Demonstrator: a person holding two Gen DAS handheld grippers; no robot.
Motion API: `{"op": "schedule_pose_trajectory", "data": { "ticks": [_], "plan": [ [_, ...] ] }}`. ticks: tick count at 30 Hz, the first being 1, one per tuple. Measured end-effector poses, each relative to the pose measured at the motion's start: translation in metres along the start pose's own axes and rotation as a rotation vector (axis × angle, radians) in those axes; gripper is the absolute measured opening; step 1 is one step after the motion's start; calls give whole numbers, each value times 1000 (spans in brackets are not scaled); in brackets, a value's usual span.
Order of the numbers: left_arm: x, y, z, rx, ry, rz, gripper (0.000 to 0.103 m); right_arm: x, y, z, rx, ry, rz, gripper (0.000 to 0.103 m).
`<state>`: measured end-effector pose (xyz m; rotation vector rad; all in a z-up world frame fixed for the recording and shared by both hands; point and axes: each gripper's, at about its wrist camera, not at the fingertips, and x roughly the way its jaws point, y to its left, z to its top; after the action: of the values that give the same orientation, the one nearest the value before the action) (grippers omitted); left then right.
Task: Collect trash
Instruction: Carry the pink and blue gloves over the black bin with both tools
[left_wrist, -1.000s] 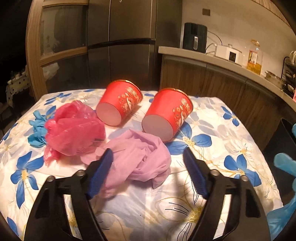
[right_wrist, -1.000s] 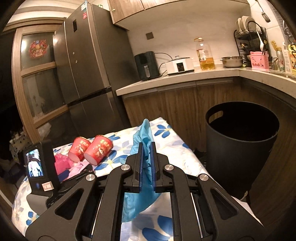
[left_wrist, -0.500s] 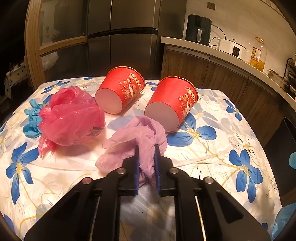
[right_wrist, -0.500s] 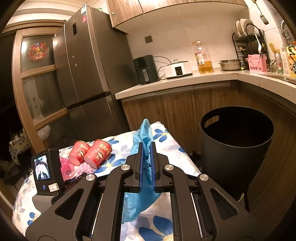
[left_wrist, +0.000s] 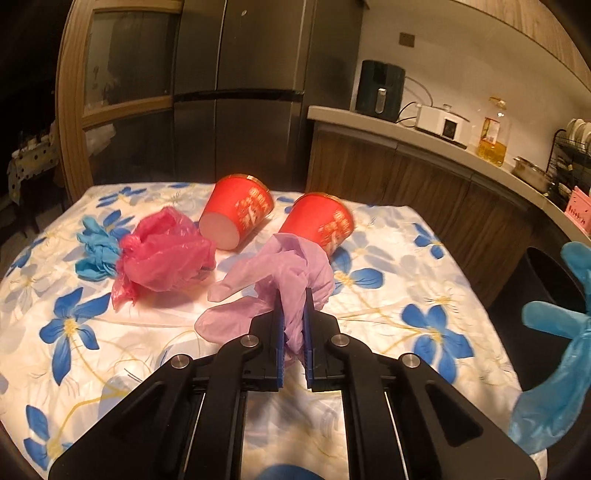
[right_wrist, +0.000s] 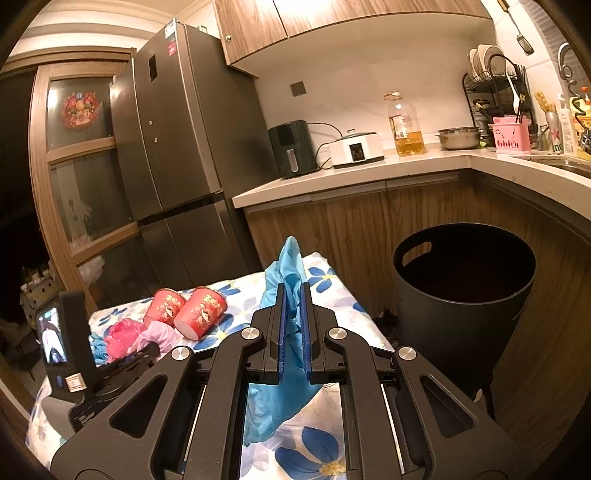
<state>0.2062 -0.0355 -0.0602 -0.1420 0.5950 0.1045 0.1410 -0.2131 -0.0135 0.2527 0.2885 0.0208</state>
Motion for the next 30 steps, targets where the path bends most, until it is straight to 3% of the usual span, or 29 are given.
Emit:
{"op": "schedule_pose_trajectory", "data": {
  "ticks": [30],
  "plan": [
    [-51, -144, 25, 173, -129, -198, 8, -29, -73, 48, 38, -129, -110, 7]
  ]
}}
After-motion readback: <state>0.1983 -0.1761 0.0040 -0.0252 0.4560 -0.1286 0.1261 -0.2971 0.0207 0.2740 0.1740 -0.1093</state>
